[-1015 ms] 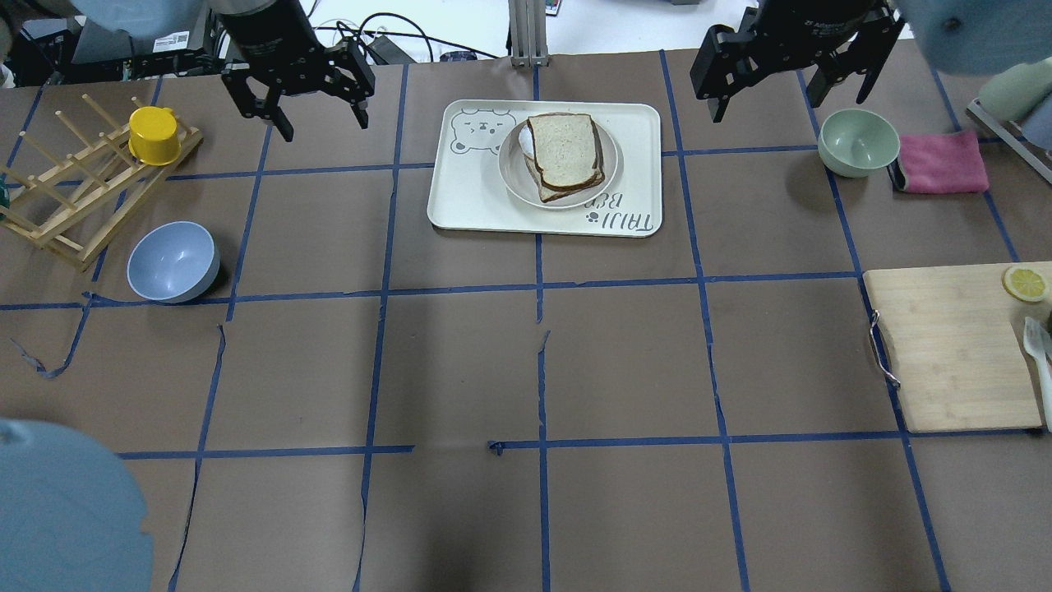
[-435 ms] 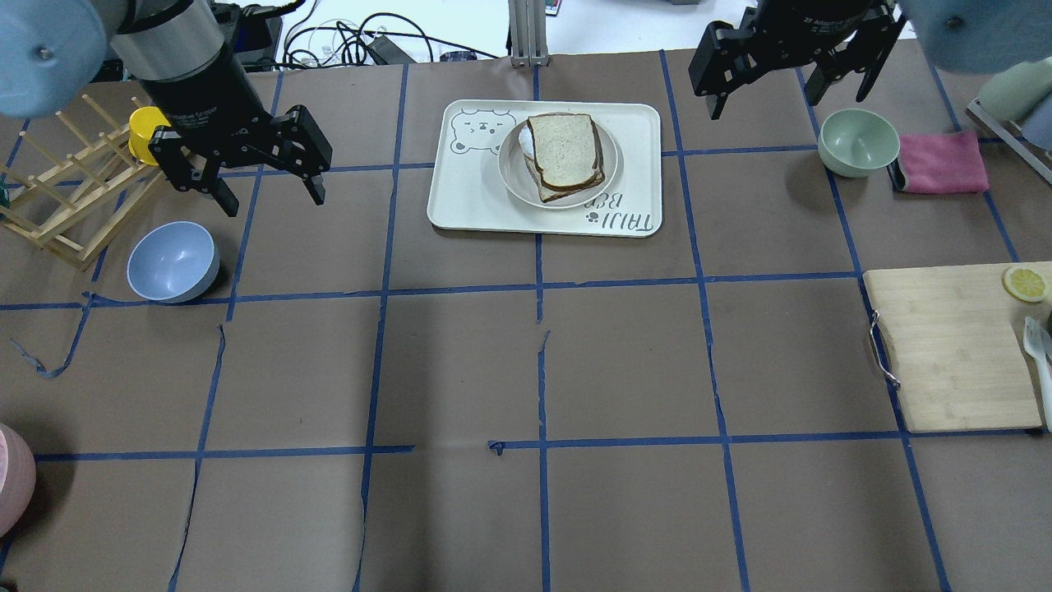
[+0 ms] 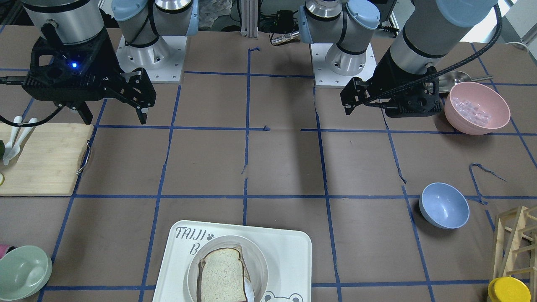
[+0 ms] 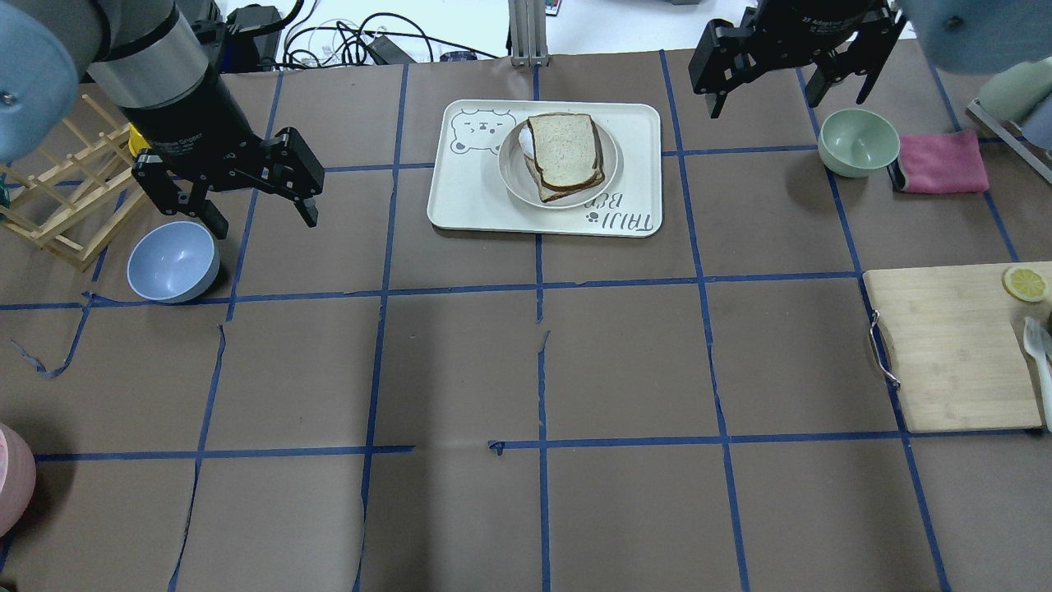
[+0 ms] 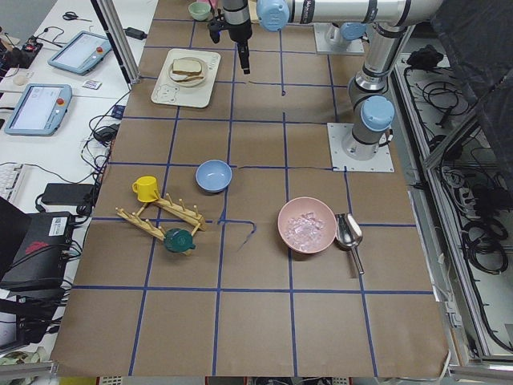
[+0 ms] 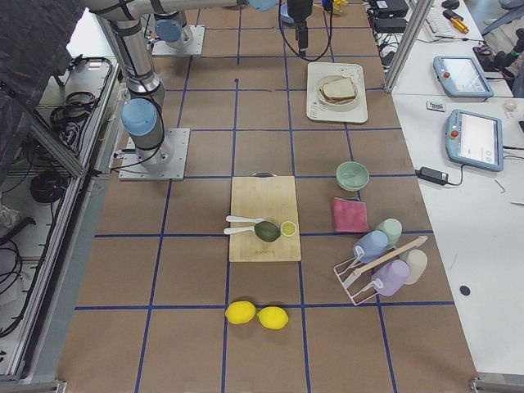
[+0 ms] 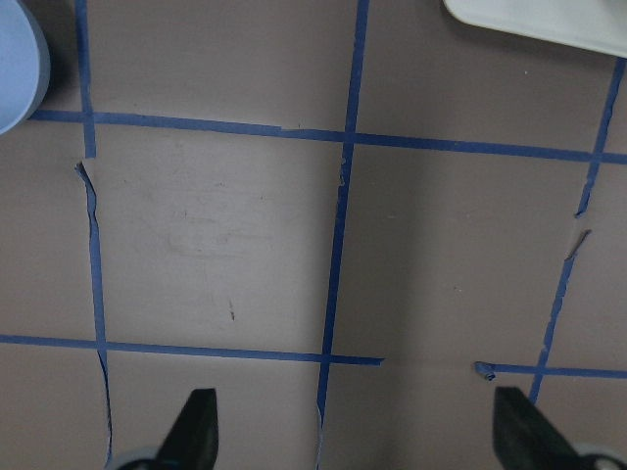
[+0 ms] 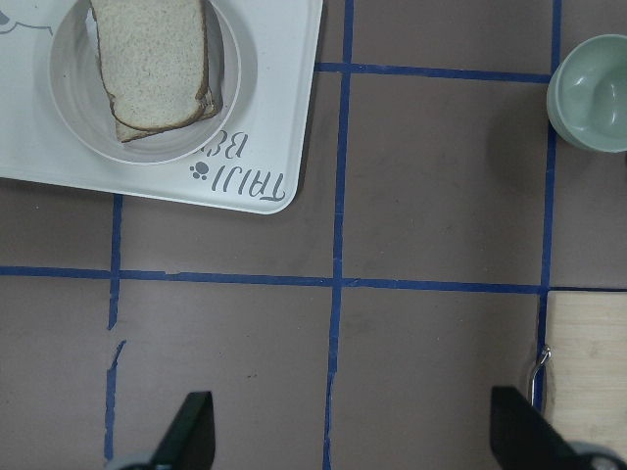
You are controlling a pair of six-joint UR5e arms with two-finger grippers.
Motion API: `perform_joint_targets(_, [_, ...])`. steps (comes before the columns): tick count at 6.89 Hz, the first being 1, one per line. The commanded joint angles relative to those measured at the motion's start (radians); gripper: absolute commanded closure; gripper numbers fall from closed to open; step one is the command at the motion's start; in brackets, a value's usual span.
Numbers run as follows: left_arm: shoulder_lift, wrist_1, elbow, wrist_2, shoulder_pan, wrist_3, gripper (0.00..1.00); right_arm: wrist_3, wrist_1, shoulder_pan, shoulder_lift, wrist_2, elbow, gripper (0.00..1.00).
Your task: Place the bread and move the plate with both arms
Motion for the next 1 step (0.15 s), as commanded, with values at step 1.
perform_joint_targets(1, [0.005,-0.001,-0.005,0.0,0.0,0.0,0.0,0.0,0.0,0.002,0.001,0.0,0.0,0.0])
